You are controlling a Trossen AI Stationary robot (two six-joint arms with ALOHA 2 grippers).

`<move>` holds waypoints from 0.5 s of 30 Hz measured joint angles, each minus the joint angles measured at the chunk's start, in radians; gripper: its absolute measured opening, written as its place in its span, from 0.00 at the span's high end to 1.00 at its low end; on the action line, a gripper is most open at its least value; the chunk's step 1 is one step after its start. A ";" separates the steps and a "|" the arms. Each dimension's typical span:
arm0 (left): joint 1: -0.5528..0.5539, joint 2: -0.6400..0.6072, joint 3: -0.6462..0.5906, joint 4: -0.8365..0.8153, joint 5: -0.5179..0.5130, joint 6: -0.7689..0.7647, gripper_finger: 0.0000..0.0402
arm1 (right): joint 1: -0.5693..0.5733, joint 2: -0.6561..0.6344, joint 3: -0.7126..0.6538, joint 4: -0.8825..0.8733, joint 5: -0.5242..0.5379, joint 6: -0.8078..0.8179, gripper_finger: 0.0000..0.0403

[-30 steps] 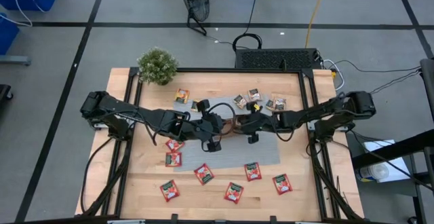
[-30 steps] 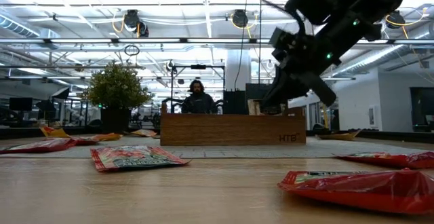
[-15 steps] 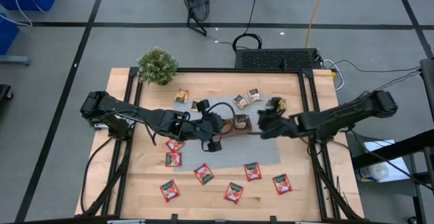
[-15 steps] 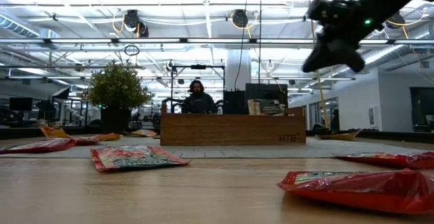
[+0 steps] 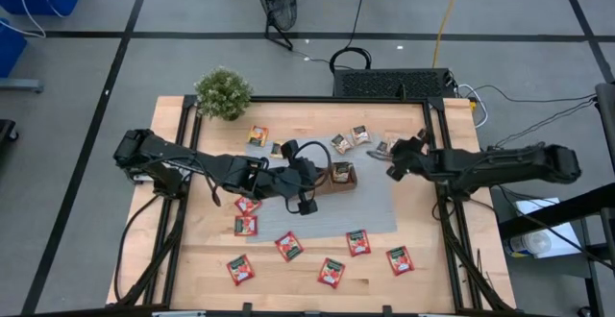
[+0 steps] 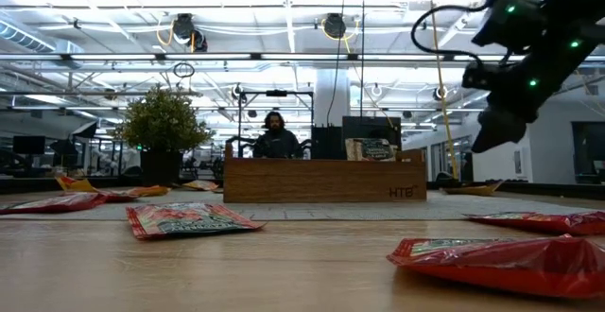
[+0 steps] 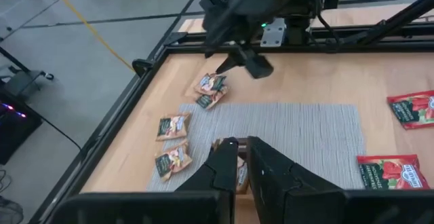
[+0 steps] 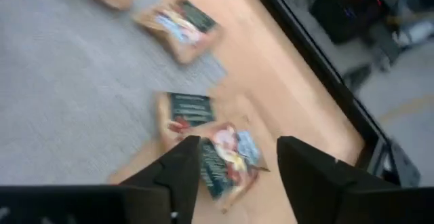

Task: Pick & Place Tea
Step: Put the brown tea bag into the right section of the wooden organizer

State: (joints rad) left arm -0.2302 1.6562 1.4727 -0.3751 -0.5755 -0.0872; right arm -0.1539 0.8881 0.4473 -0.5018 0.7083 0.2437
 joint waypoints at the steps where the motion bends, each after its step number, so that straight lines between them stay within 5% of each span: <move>1: 0.000 0.000 0.000 0.008 0.000 0.000 0.90 | -0.025 0.004 0.000 0.013 -0.019 0.001 0.53; 6: 0.000 0.000 0.000 0.042 0.000 0.000 0.90 | -0.115 0.026 0.000 0.014 -0.133 0.010 0.51; 15: 0.005 0.000 0.001 0.118 0.009 0.021 0.90 | -0.135 0.040 0.000 0.010 -0.137 -0.001 0.52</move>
State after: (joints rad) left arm -0.2251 1.6564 1.4734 -0.2574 -0.5664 -0.0661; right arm -0.2893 0.9283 0.4469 -0.4921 0.5711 0.2422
